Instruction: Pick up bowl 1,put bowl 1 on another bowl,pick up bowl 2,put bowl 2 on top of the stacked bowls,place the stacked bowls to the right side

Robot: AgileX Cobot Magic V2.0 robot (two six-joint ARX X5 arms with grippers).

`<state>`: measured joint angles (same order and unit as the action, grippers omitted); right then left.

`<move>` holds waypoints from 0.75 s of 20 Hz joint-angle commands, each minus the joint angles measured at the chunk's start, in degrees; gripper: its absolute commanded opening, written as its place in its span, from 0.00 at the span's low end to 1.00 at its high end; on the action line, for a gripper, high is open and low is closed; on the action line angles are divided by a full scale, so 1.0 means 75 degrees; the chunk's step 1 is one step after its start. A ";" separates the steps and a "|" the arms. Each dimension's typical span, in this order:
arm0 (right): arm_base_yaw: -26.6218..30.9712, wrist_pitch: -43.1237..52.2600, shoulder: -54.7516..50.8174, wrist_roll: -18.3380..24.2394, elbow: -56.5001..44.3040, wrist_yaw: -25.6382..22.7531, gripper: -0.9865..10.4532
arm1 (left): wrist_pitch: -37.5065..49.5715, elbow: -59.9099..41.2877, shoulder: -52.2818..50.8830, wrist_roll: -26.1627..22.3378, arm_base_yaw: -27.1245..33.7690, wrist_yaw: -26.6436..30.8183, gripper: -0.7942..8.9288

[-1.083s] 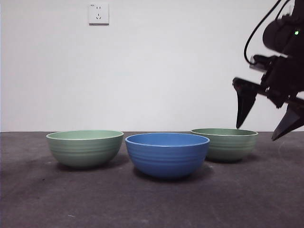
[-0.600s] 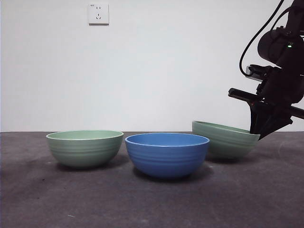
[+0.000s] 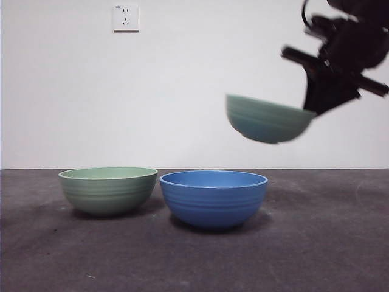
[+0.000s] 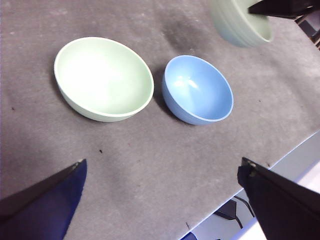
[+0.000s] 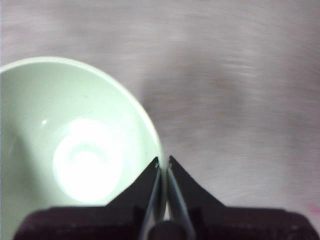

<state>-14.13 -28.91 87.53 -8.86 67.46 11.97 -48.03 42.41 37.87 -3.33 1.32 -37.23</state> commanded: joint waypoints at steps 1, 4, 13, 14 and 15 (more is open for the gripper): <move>-0.0469 -0.0175 0.0012 0.0134 -0.0026 0.0000 0.08 | -0.0009 0.0015 -0.0017 0.0047 -0.0017 0.0012 0.61; -0.1125 -0.0286 0.0198 0.0137 -0.0029 -0.0058 0.08 | -0.0047 0.0015 -0.0017 0.0047 -0.0017 0.0012 0.61; -0.2069 -0.0361 0.1332 0.0367 -0.0029 -0.1075 0.08 | -0.0149 0.0015 -0.0017 0.0047 -0.0017 0.0015 0.61; -0.2072 -0.0367 0.1408 0.0408 -0.0029 -0.1055 0.08 | -0.0149 0.0015 -0.0017 0.0047 -0.0017 0.0017 0.61; -0.2078 -0.0367 0.1448 0.0425 -0.0029 -0.1052 0.08 | -0.0146 0.0015 -0.0017 0.0047 -0.0017 0.0026 0.61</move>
<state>-29.61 -31.88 97.86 -6.33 67.48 4.25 -49.28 42.41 37.87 -3.33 1.32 -36.99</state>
